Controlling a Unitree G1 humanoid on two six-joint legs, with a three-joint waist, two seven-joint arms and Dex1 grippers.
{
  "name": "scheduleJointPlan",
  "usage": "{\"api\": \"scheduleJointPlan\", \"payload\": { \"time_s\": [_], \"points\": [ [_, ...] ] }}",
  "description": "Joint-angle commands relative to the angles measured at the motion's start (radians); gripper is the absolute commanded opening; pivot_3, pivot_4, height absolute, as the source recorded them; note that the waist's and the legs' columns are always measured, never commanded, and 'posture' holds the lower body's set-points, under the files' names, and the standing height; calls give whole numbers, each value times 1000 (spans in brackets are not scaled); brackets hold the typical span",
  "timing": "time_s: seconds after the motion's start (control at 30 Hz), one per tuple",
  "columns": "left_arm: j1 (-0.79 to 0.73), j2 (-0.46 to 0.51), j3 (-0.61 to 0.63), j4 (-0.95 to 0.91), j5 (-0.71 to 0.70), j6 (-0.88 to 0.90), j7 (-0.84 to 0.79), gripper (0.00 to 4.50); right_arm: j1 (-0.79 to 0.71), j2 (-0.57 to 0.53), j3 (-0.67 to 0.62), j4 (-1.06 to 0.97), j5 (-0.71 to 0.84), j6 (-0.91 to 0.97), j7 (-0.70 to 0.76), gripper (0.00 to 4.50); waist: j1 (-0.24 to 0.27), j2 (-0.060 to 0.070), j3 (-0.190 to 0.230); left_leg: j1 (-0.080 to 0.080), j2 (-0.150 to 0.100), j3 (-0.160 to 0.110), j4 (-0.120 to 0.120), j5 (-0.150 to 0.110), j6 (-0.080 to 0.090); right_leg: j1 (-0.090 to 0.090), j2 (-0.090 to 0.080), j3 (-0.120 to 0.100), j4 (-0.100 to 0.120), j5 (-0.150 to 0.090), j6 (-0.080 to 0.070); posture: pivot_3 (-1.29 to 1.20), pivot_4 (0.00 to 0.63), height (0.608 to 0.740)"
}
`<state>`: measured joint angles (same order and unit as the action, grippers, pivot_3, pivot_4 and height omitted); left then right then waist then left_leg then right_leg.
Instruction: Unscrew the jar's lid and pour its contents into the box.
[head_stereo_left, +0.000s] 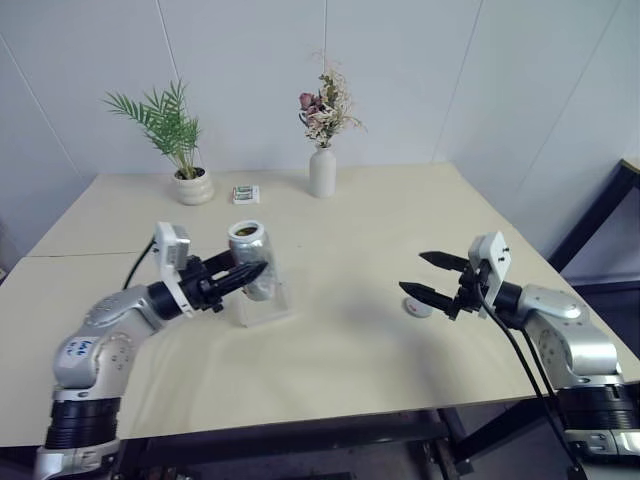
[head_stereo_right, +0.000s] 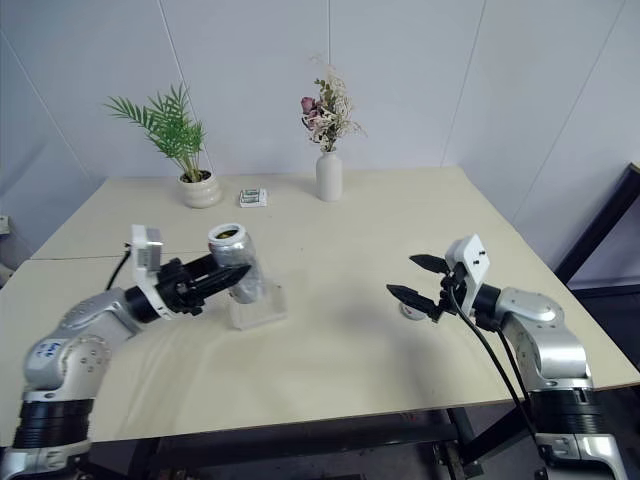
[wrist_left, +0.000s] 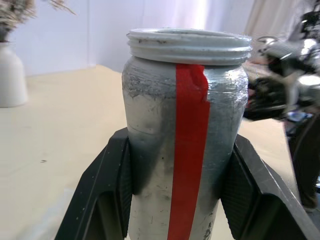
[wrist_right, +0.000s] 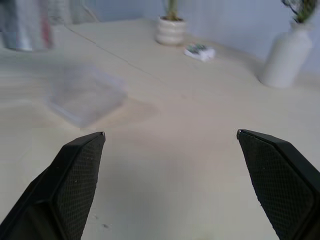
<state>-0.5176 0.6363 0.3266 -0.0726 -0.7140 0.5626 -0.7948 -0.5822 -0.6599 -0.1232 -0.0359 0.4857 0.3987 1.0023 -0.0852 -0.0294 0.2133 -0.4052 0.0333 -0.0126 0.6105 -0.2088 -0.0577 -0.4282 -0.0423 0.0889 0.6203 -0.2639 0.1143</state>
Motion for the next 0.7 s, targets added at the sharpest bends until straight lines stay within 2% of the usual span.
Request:
{"api": "scheduleJointPlan", "payload": {
  "time_s": [0.03, 0.13, 0.33, 0.4, 0.47, 0.6, 0.7],
  "points": [
    [-51, 67, 84, 9, 8, 10, 73, 1950, -49, -43, 20, -124, 49, 44, 53, 4452, 2, -1, 1, 0, 0, 0, 0, 0, 0, 0, 0, 0, 0, -2, -3, 0, 150, 740],
    [-65, 114, 79, 52, 79, -13, 116, 1950, -71, -81, 18, -142, 53, 23, 107, 4452, 4, -2, 1, -1, 0, 0, 1, -1, 1, 0, 0, 0, -2, -4, -7, 0, 150, 740],
    [-125, 153, 56, 171, 90, 30, 99, 1950, -41, -183, -33, -111, 57, -12, 195, 4452, 23, -3, 1, -2, 0, 2, 1, -4, 4, 1, -1, 0, -6, -4, -6, 0, 150, 740],
    [-134, 140, 55, 181, 87, 22, 96, 1950, -35, -183, -37, -109, 61, -8, 190, 4452, 27, -4, 1, -2, 0, 2, 1, -5, 4, 1, -1, 0, -7, -3, -5, 0, 150, 740],
    [-131, 135, 45, 178, 15, 119, 42, 1950, -23, -160, -33, -130, 72, 4, 164, 4452, 27, -4, 1, -2, 0, 3, 0, -7, 4, 0, -2, 0, -7, -2, -3, 0, 150, 740],
    [-124, 82, 28, 229, 144, -76, 92, 1950, -9, -118, -10, -158, 77, 14, 126, 4452, 27, -4, 1, -1, 1, 4, 1, -9, 4, 0, -2, 0, -4, 1, 3, 0, 150, 740],
    [-141, 67, 25, 274, 124, -66, 58, 1950, -30, -99, 1, -142, 69, 8, 118, 4452, 27, -4, 1, -1, 1, 4, 1, -9, 4, -1, -1, 0, -3, 1, 3, 0, 150, 740]
  ]
}}
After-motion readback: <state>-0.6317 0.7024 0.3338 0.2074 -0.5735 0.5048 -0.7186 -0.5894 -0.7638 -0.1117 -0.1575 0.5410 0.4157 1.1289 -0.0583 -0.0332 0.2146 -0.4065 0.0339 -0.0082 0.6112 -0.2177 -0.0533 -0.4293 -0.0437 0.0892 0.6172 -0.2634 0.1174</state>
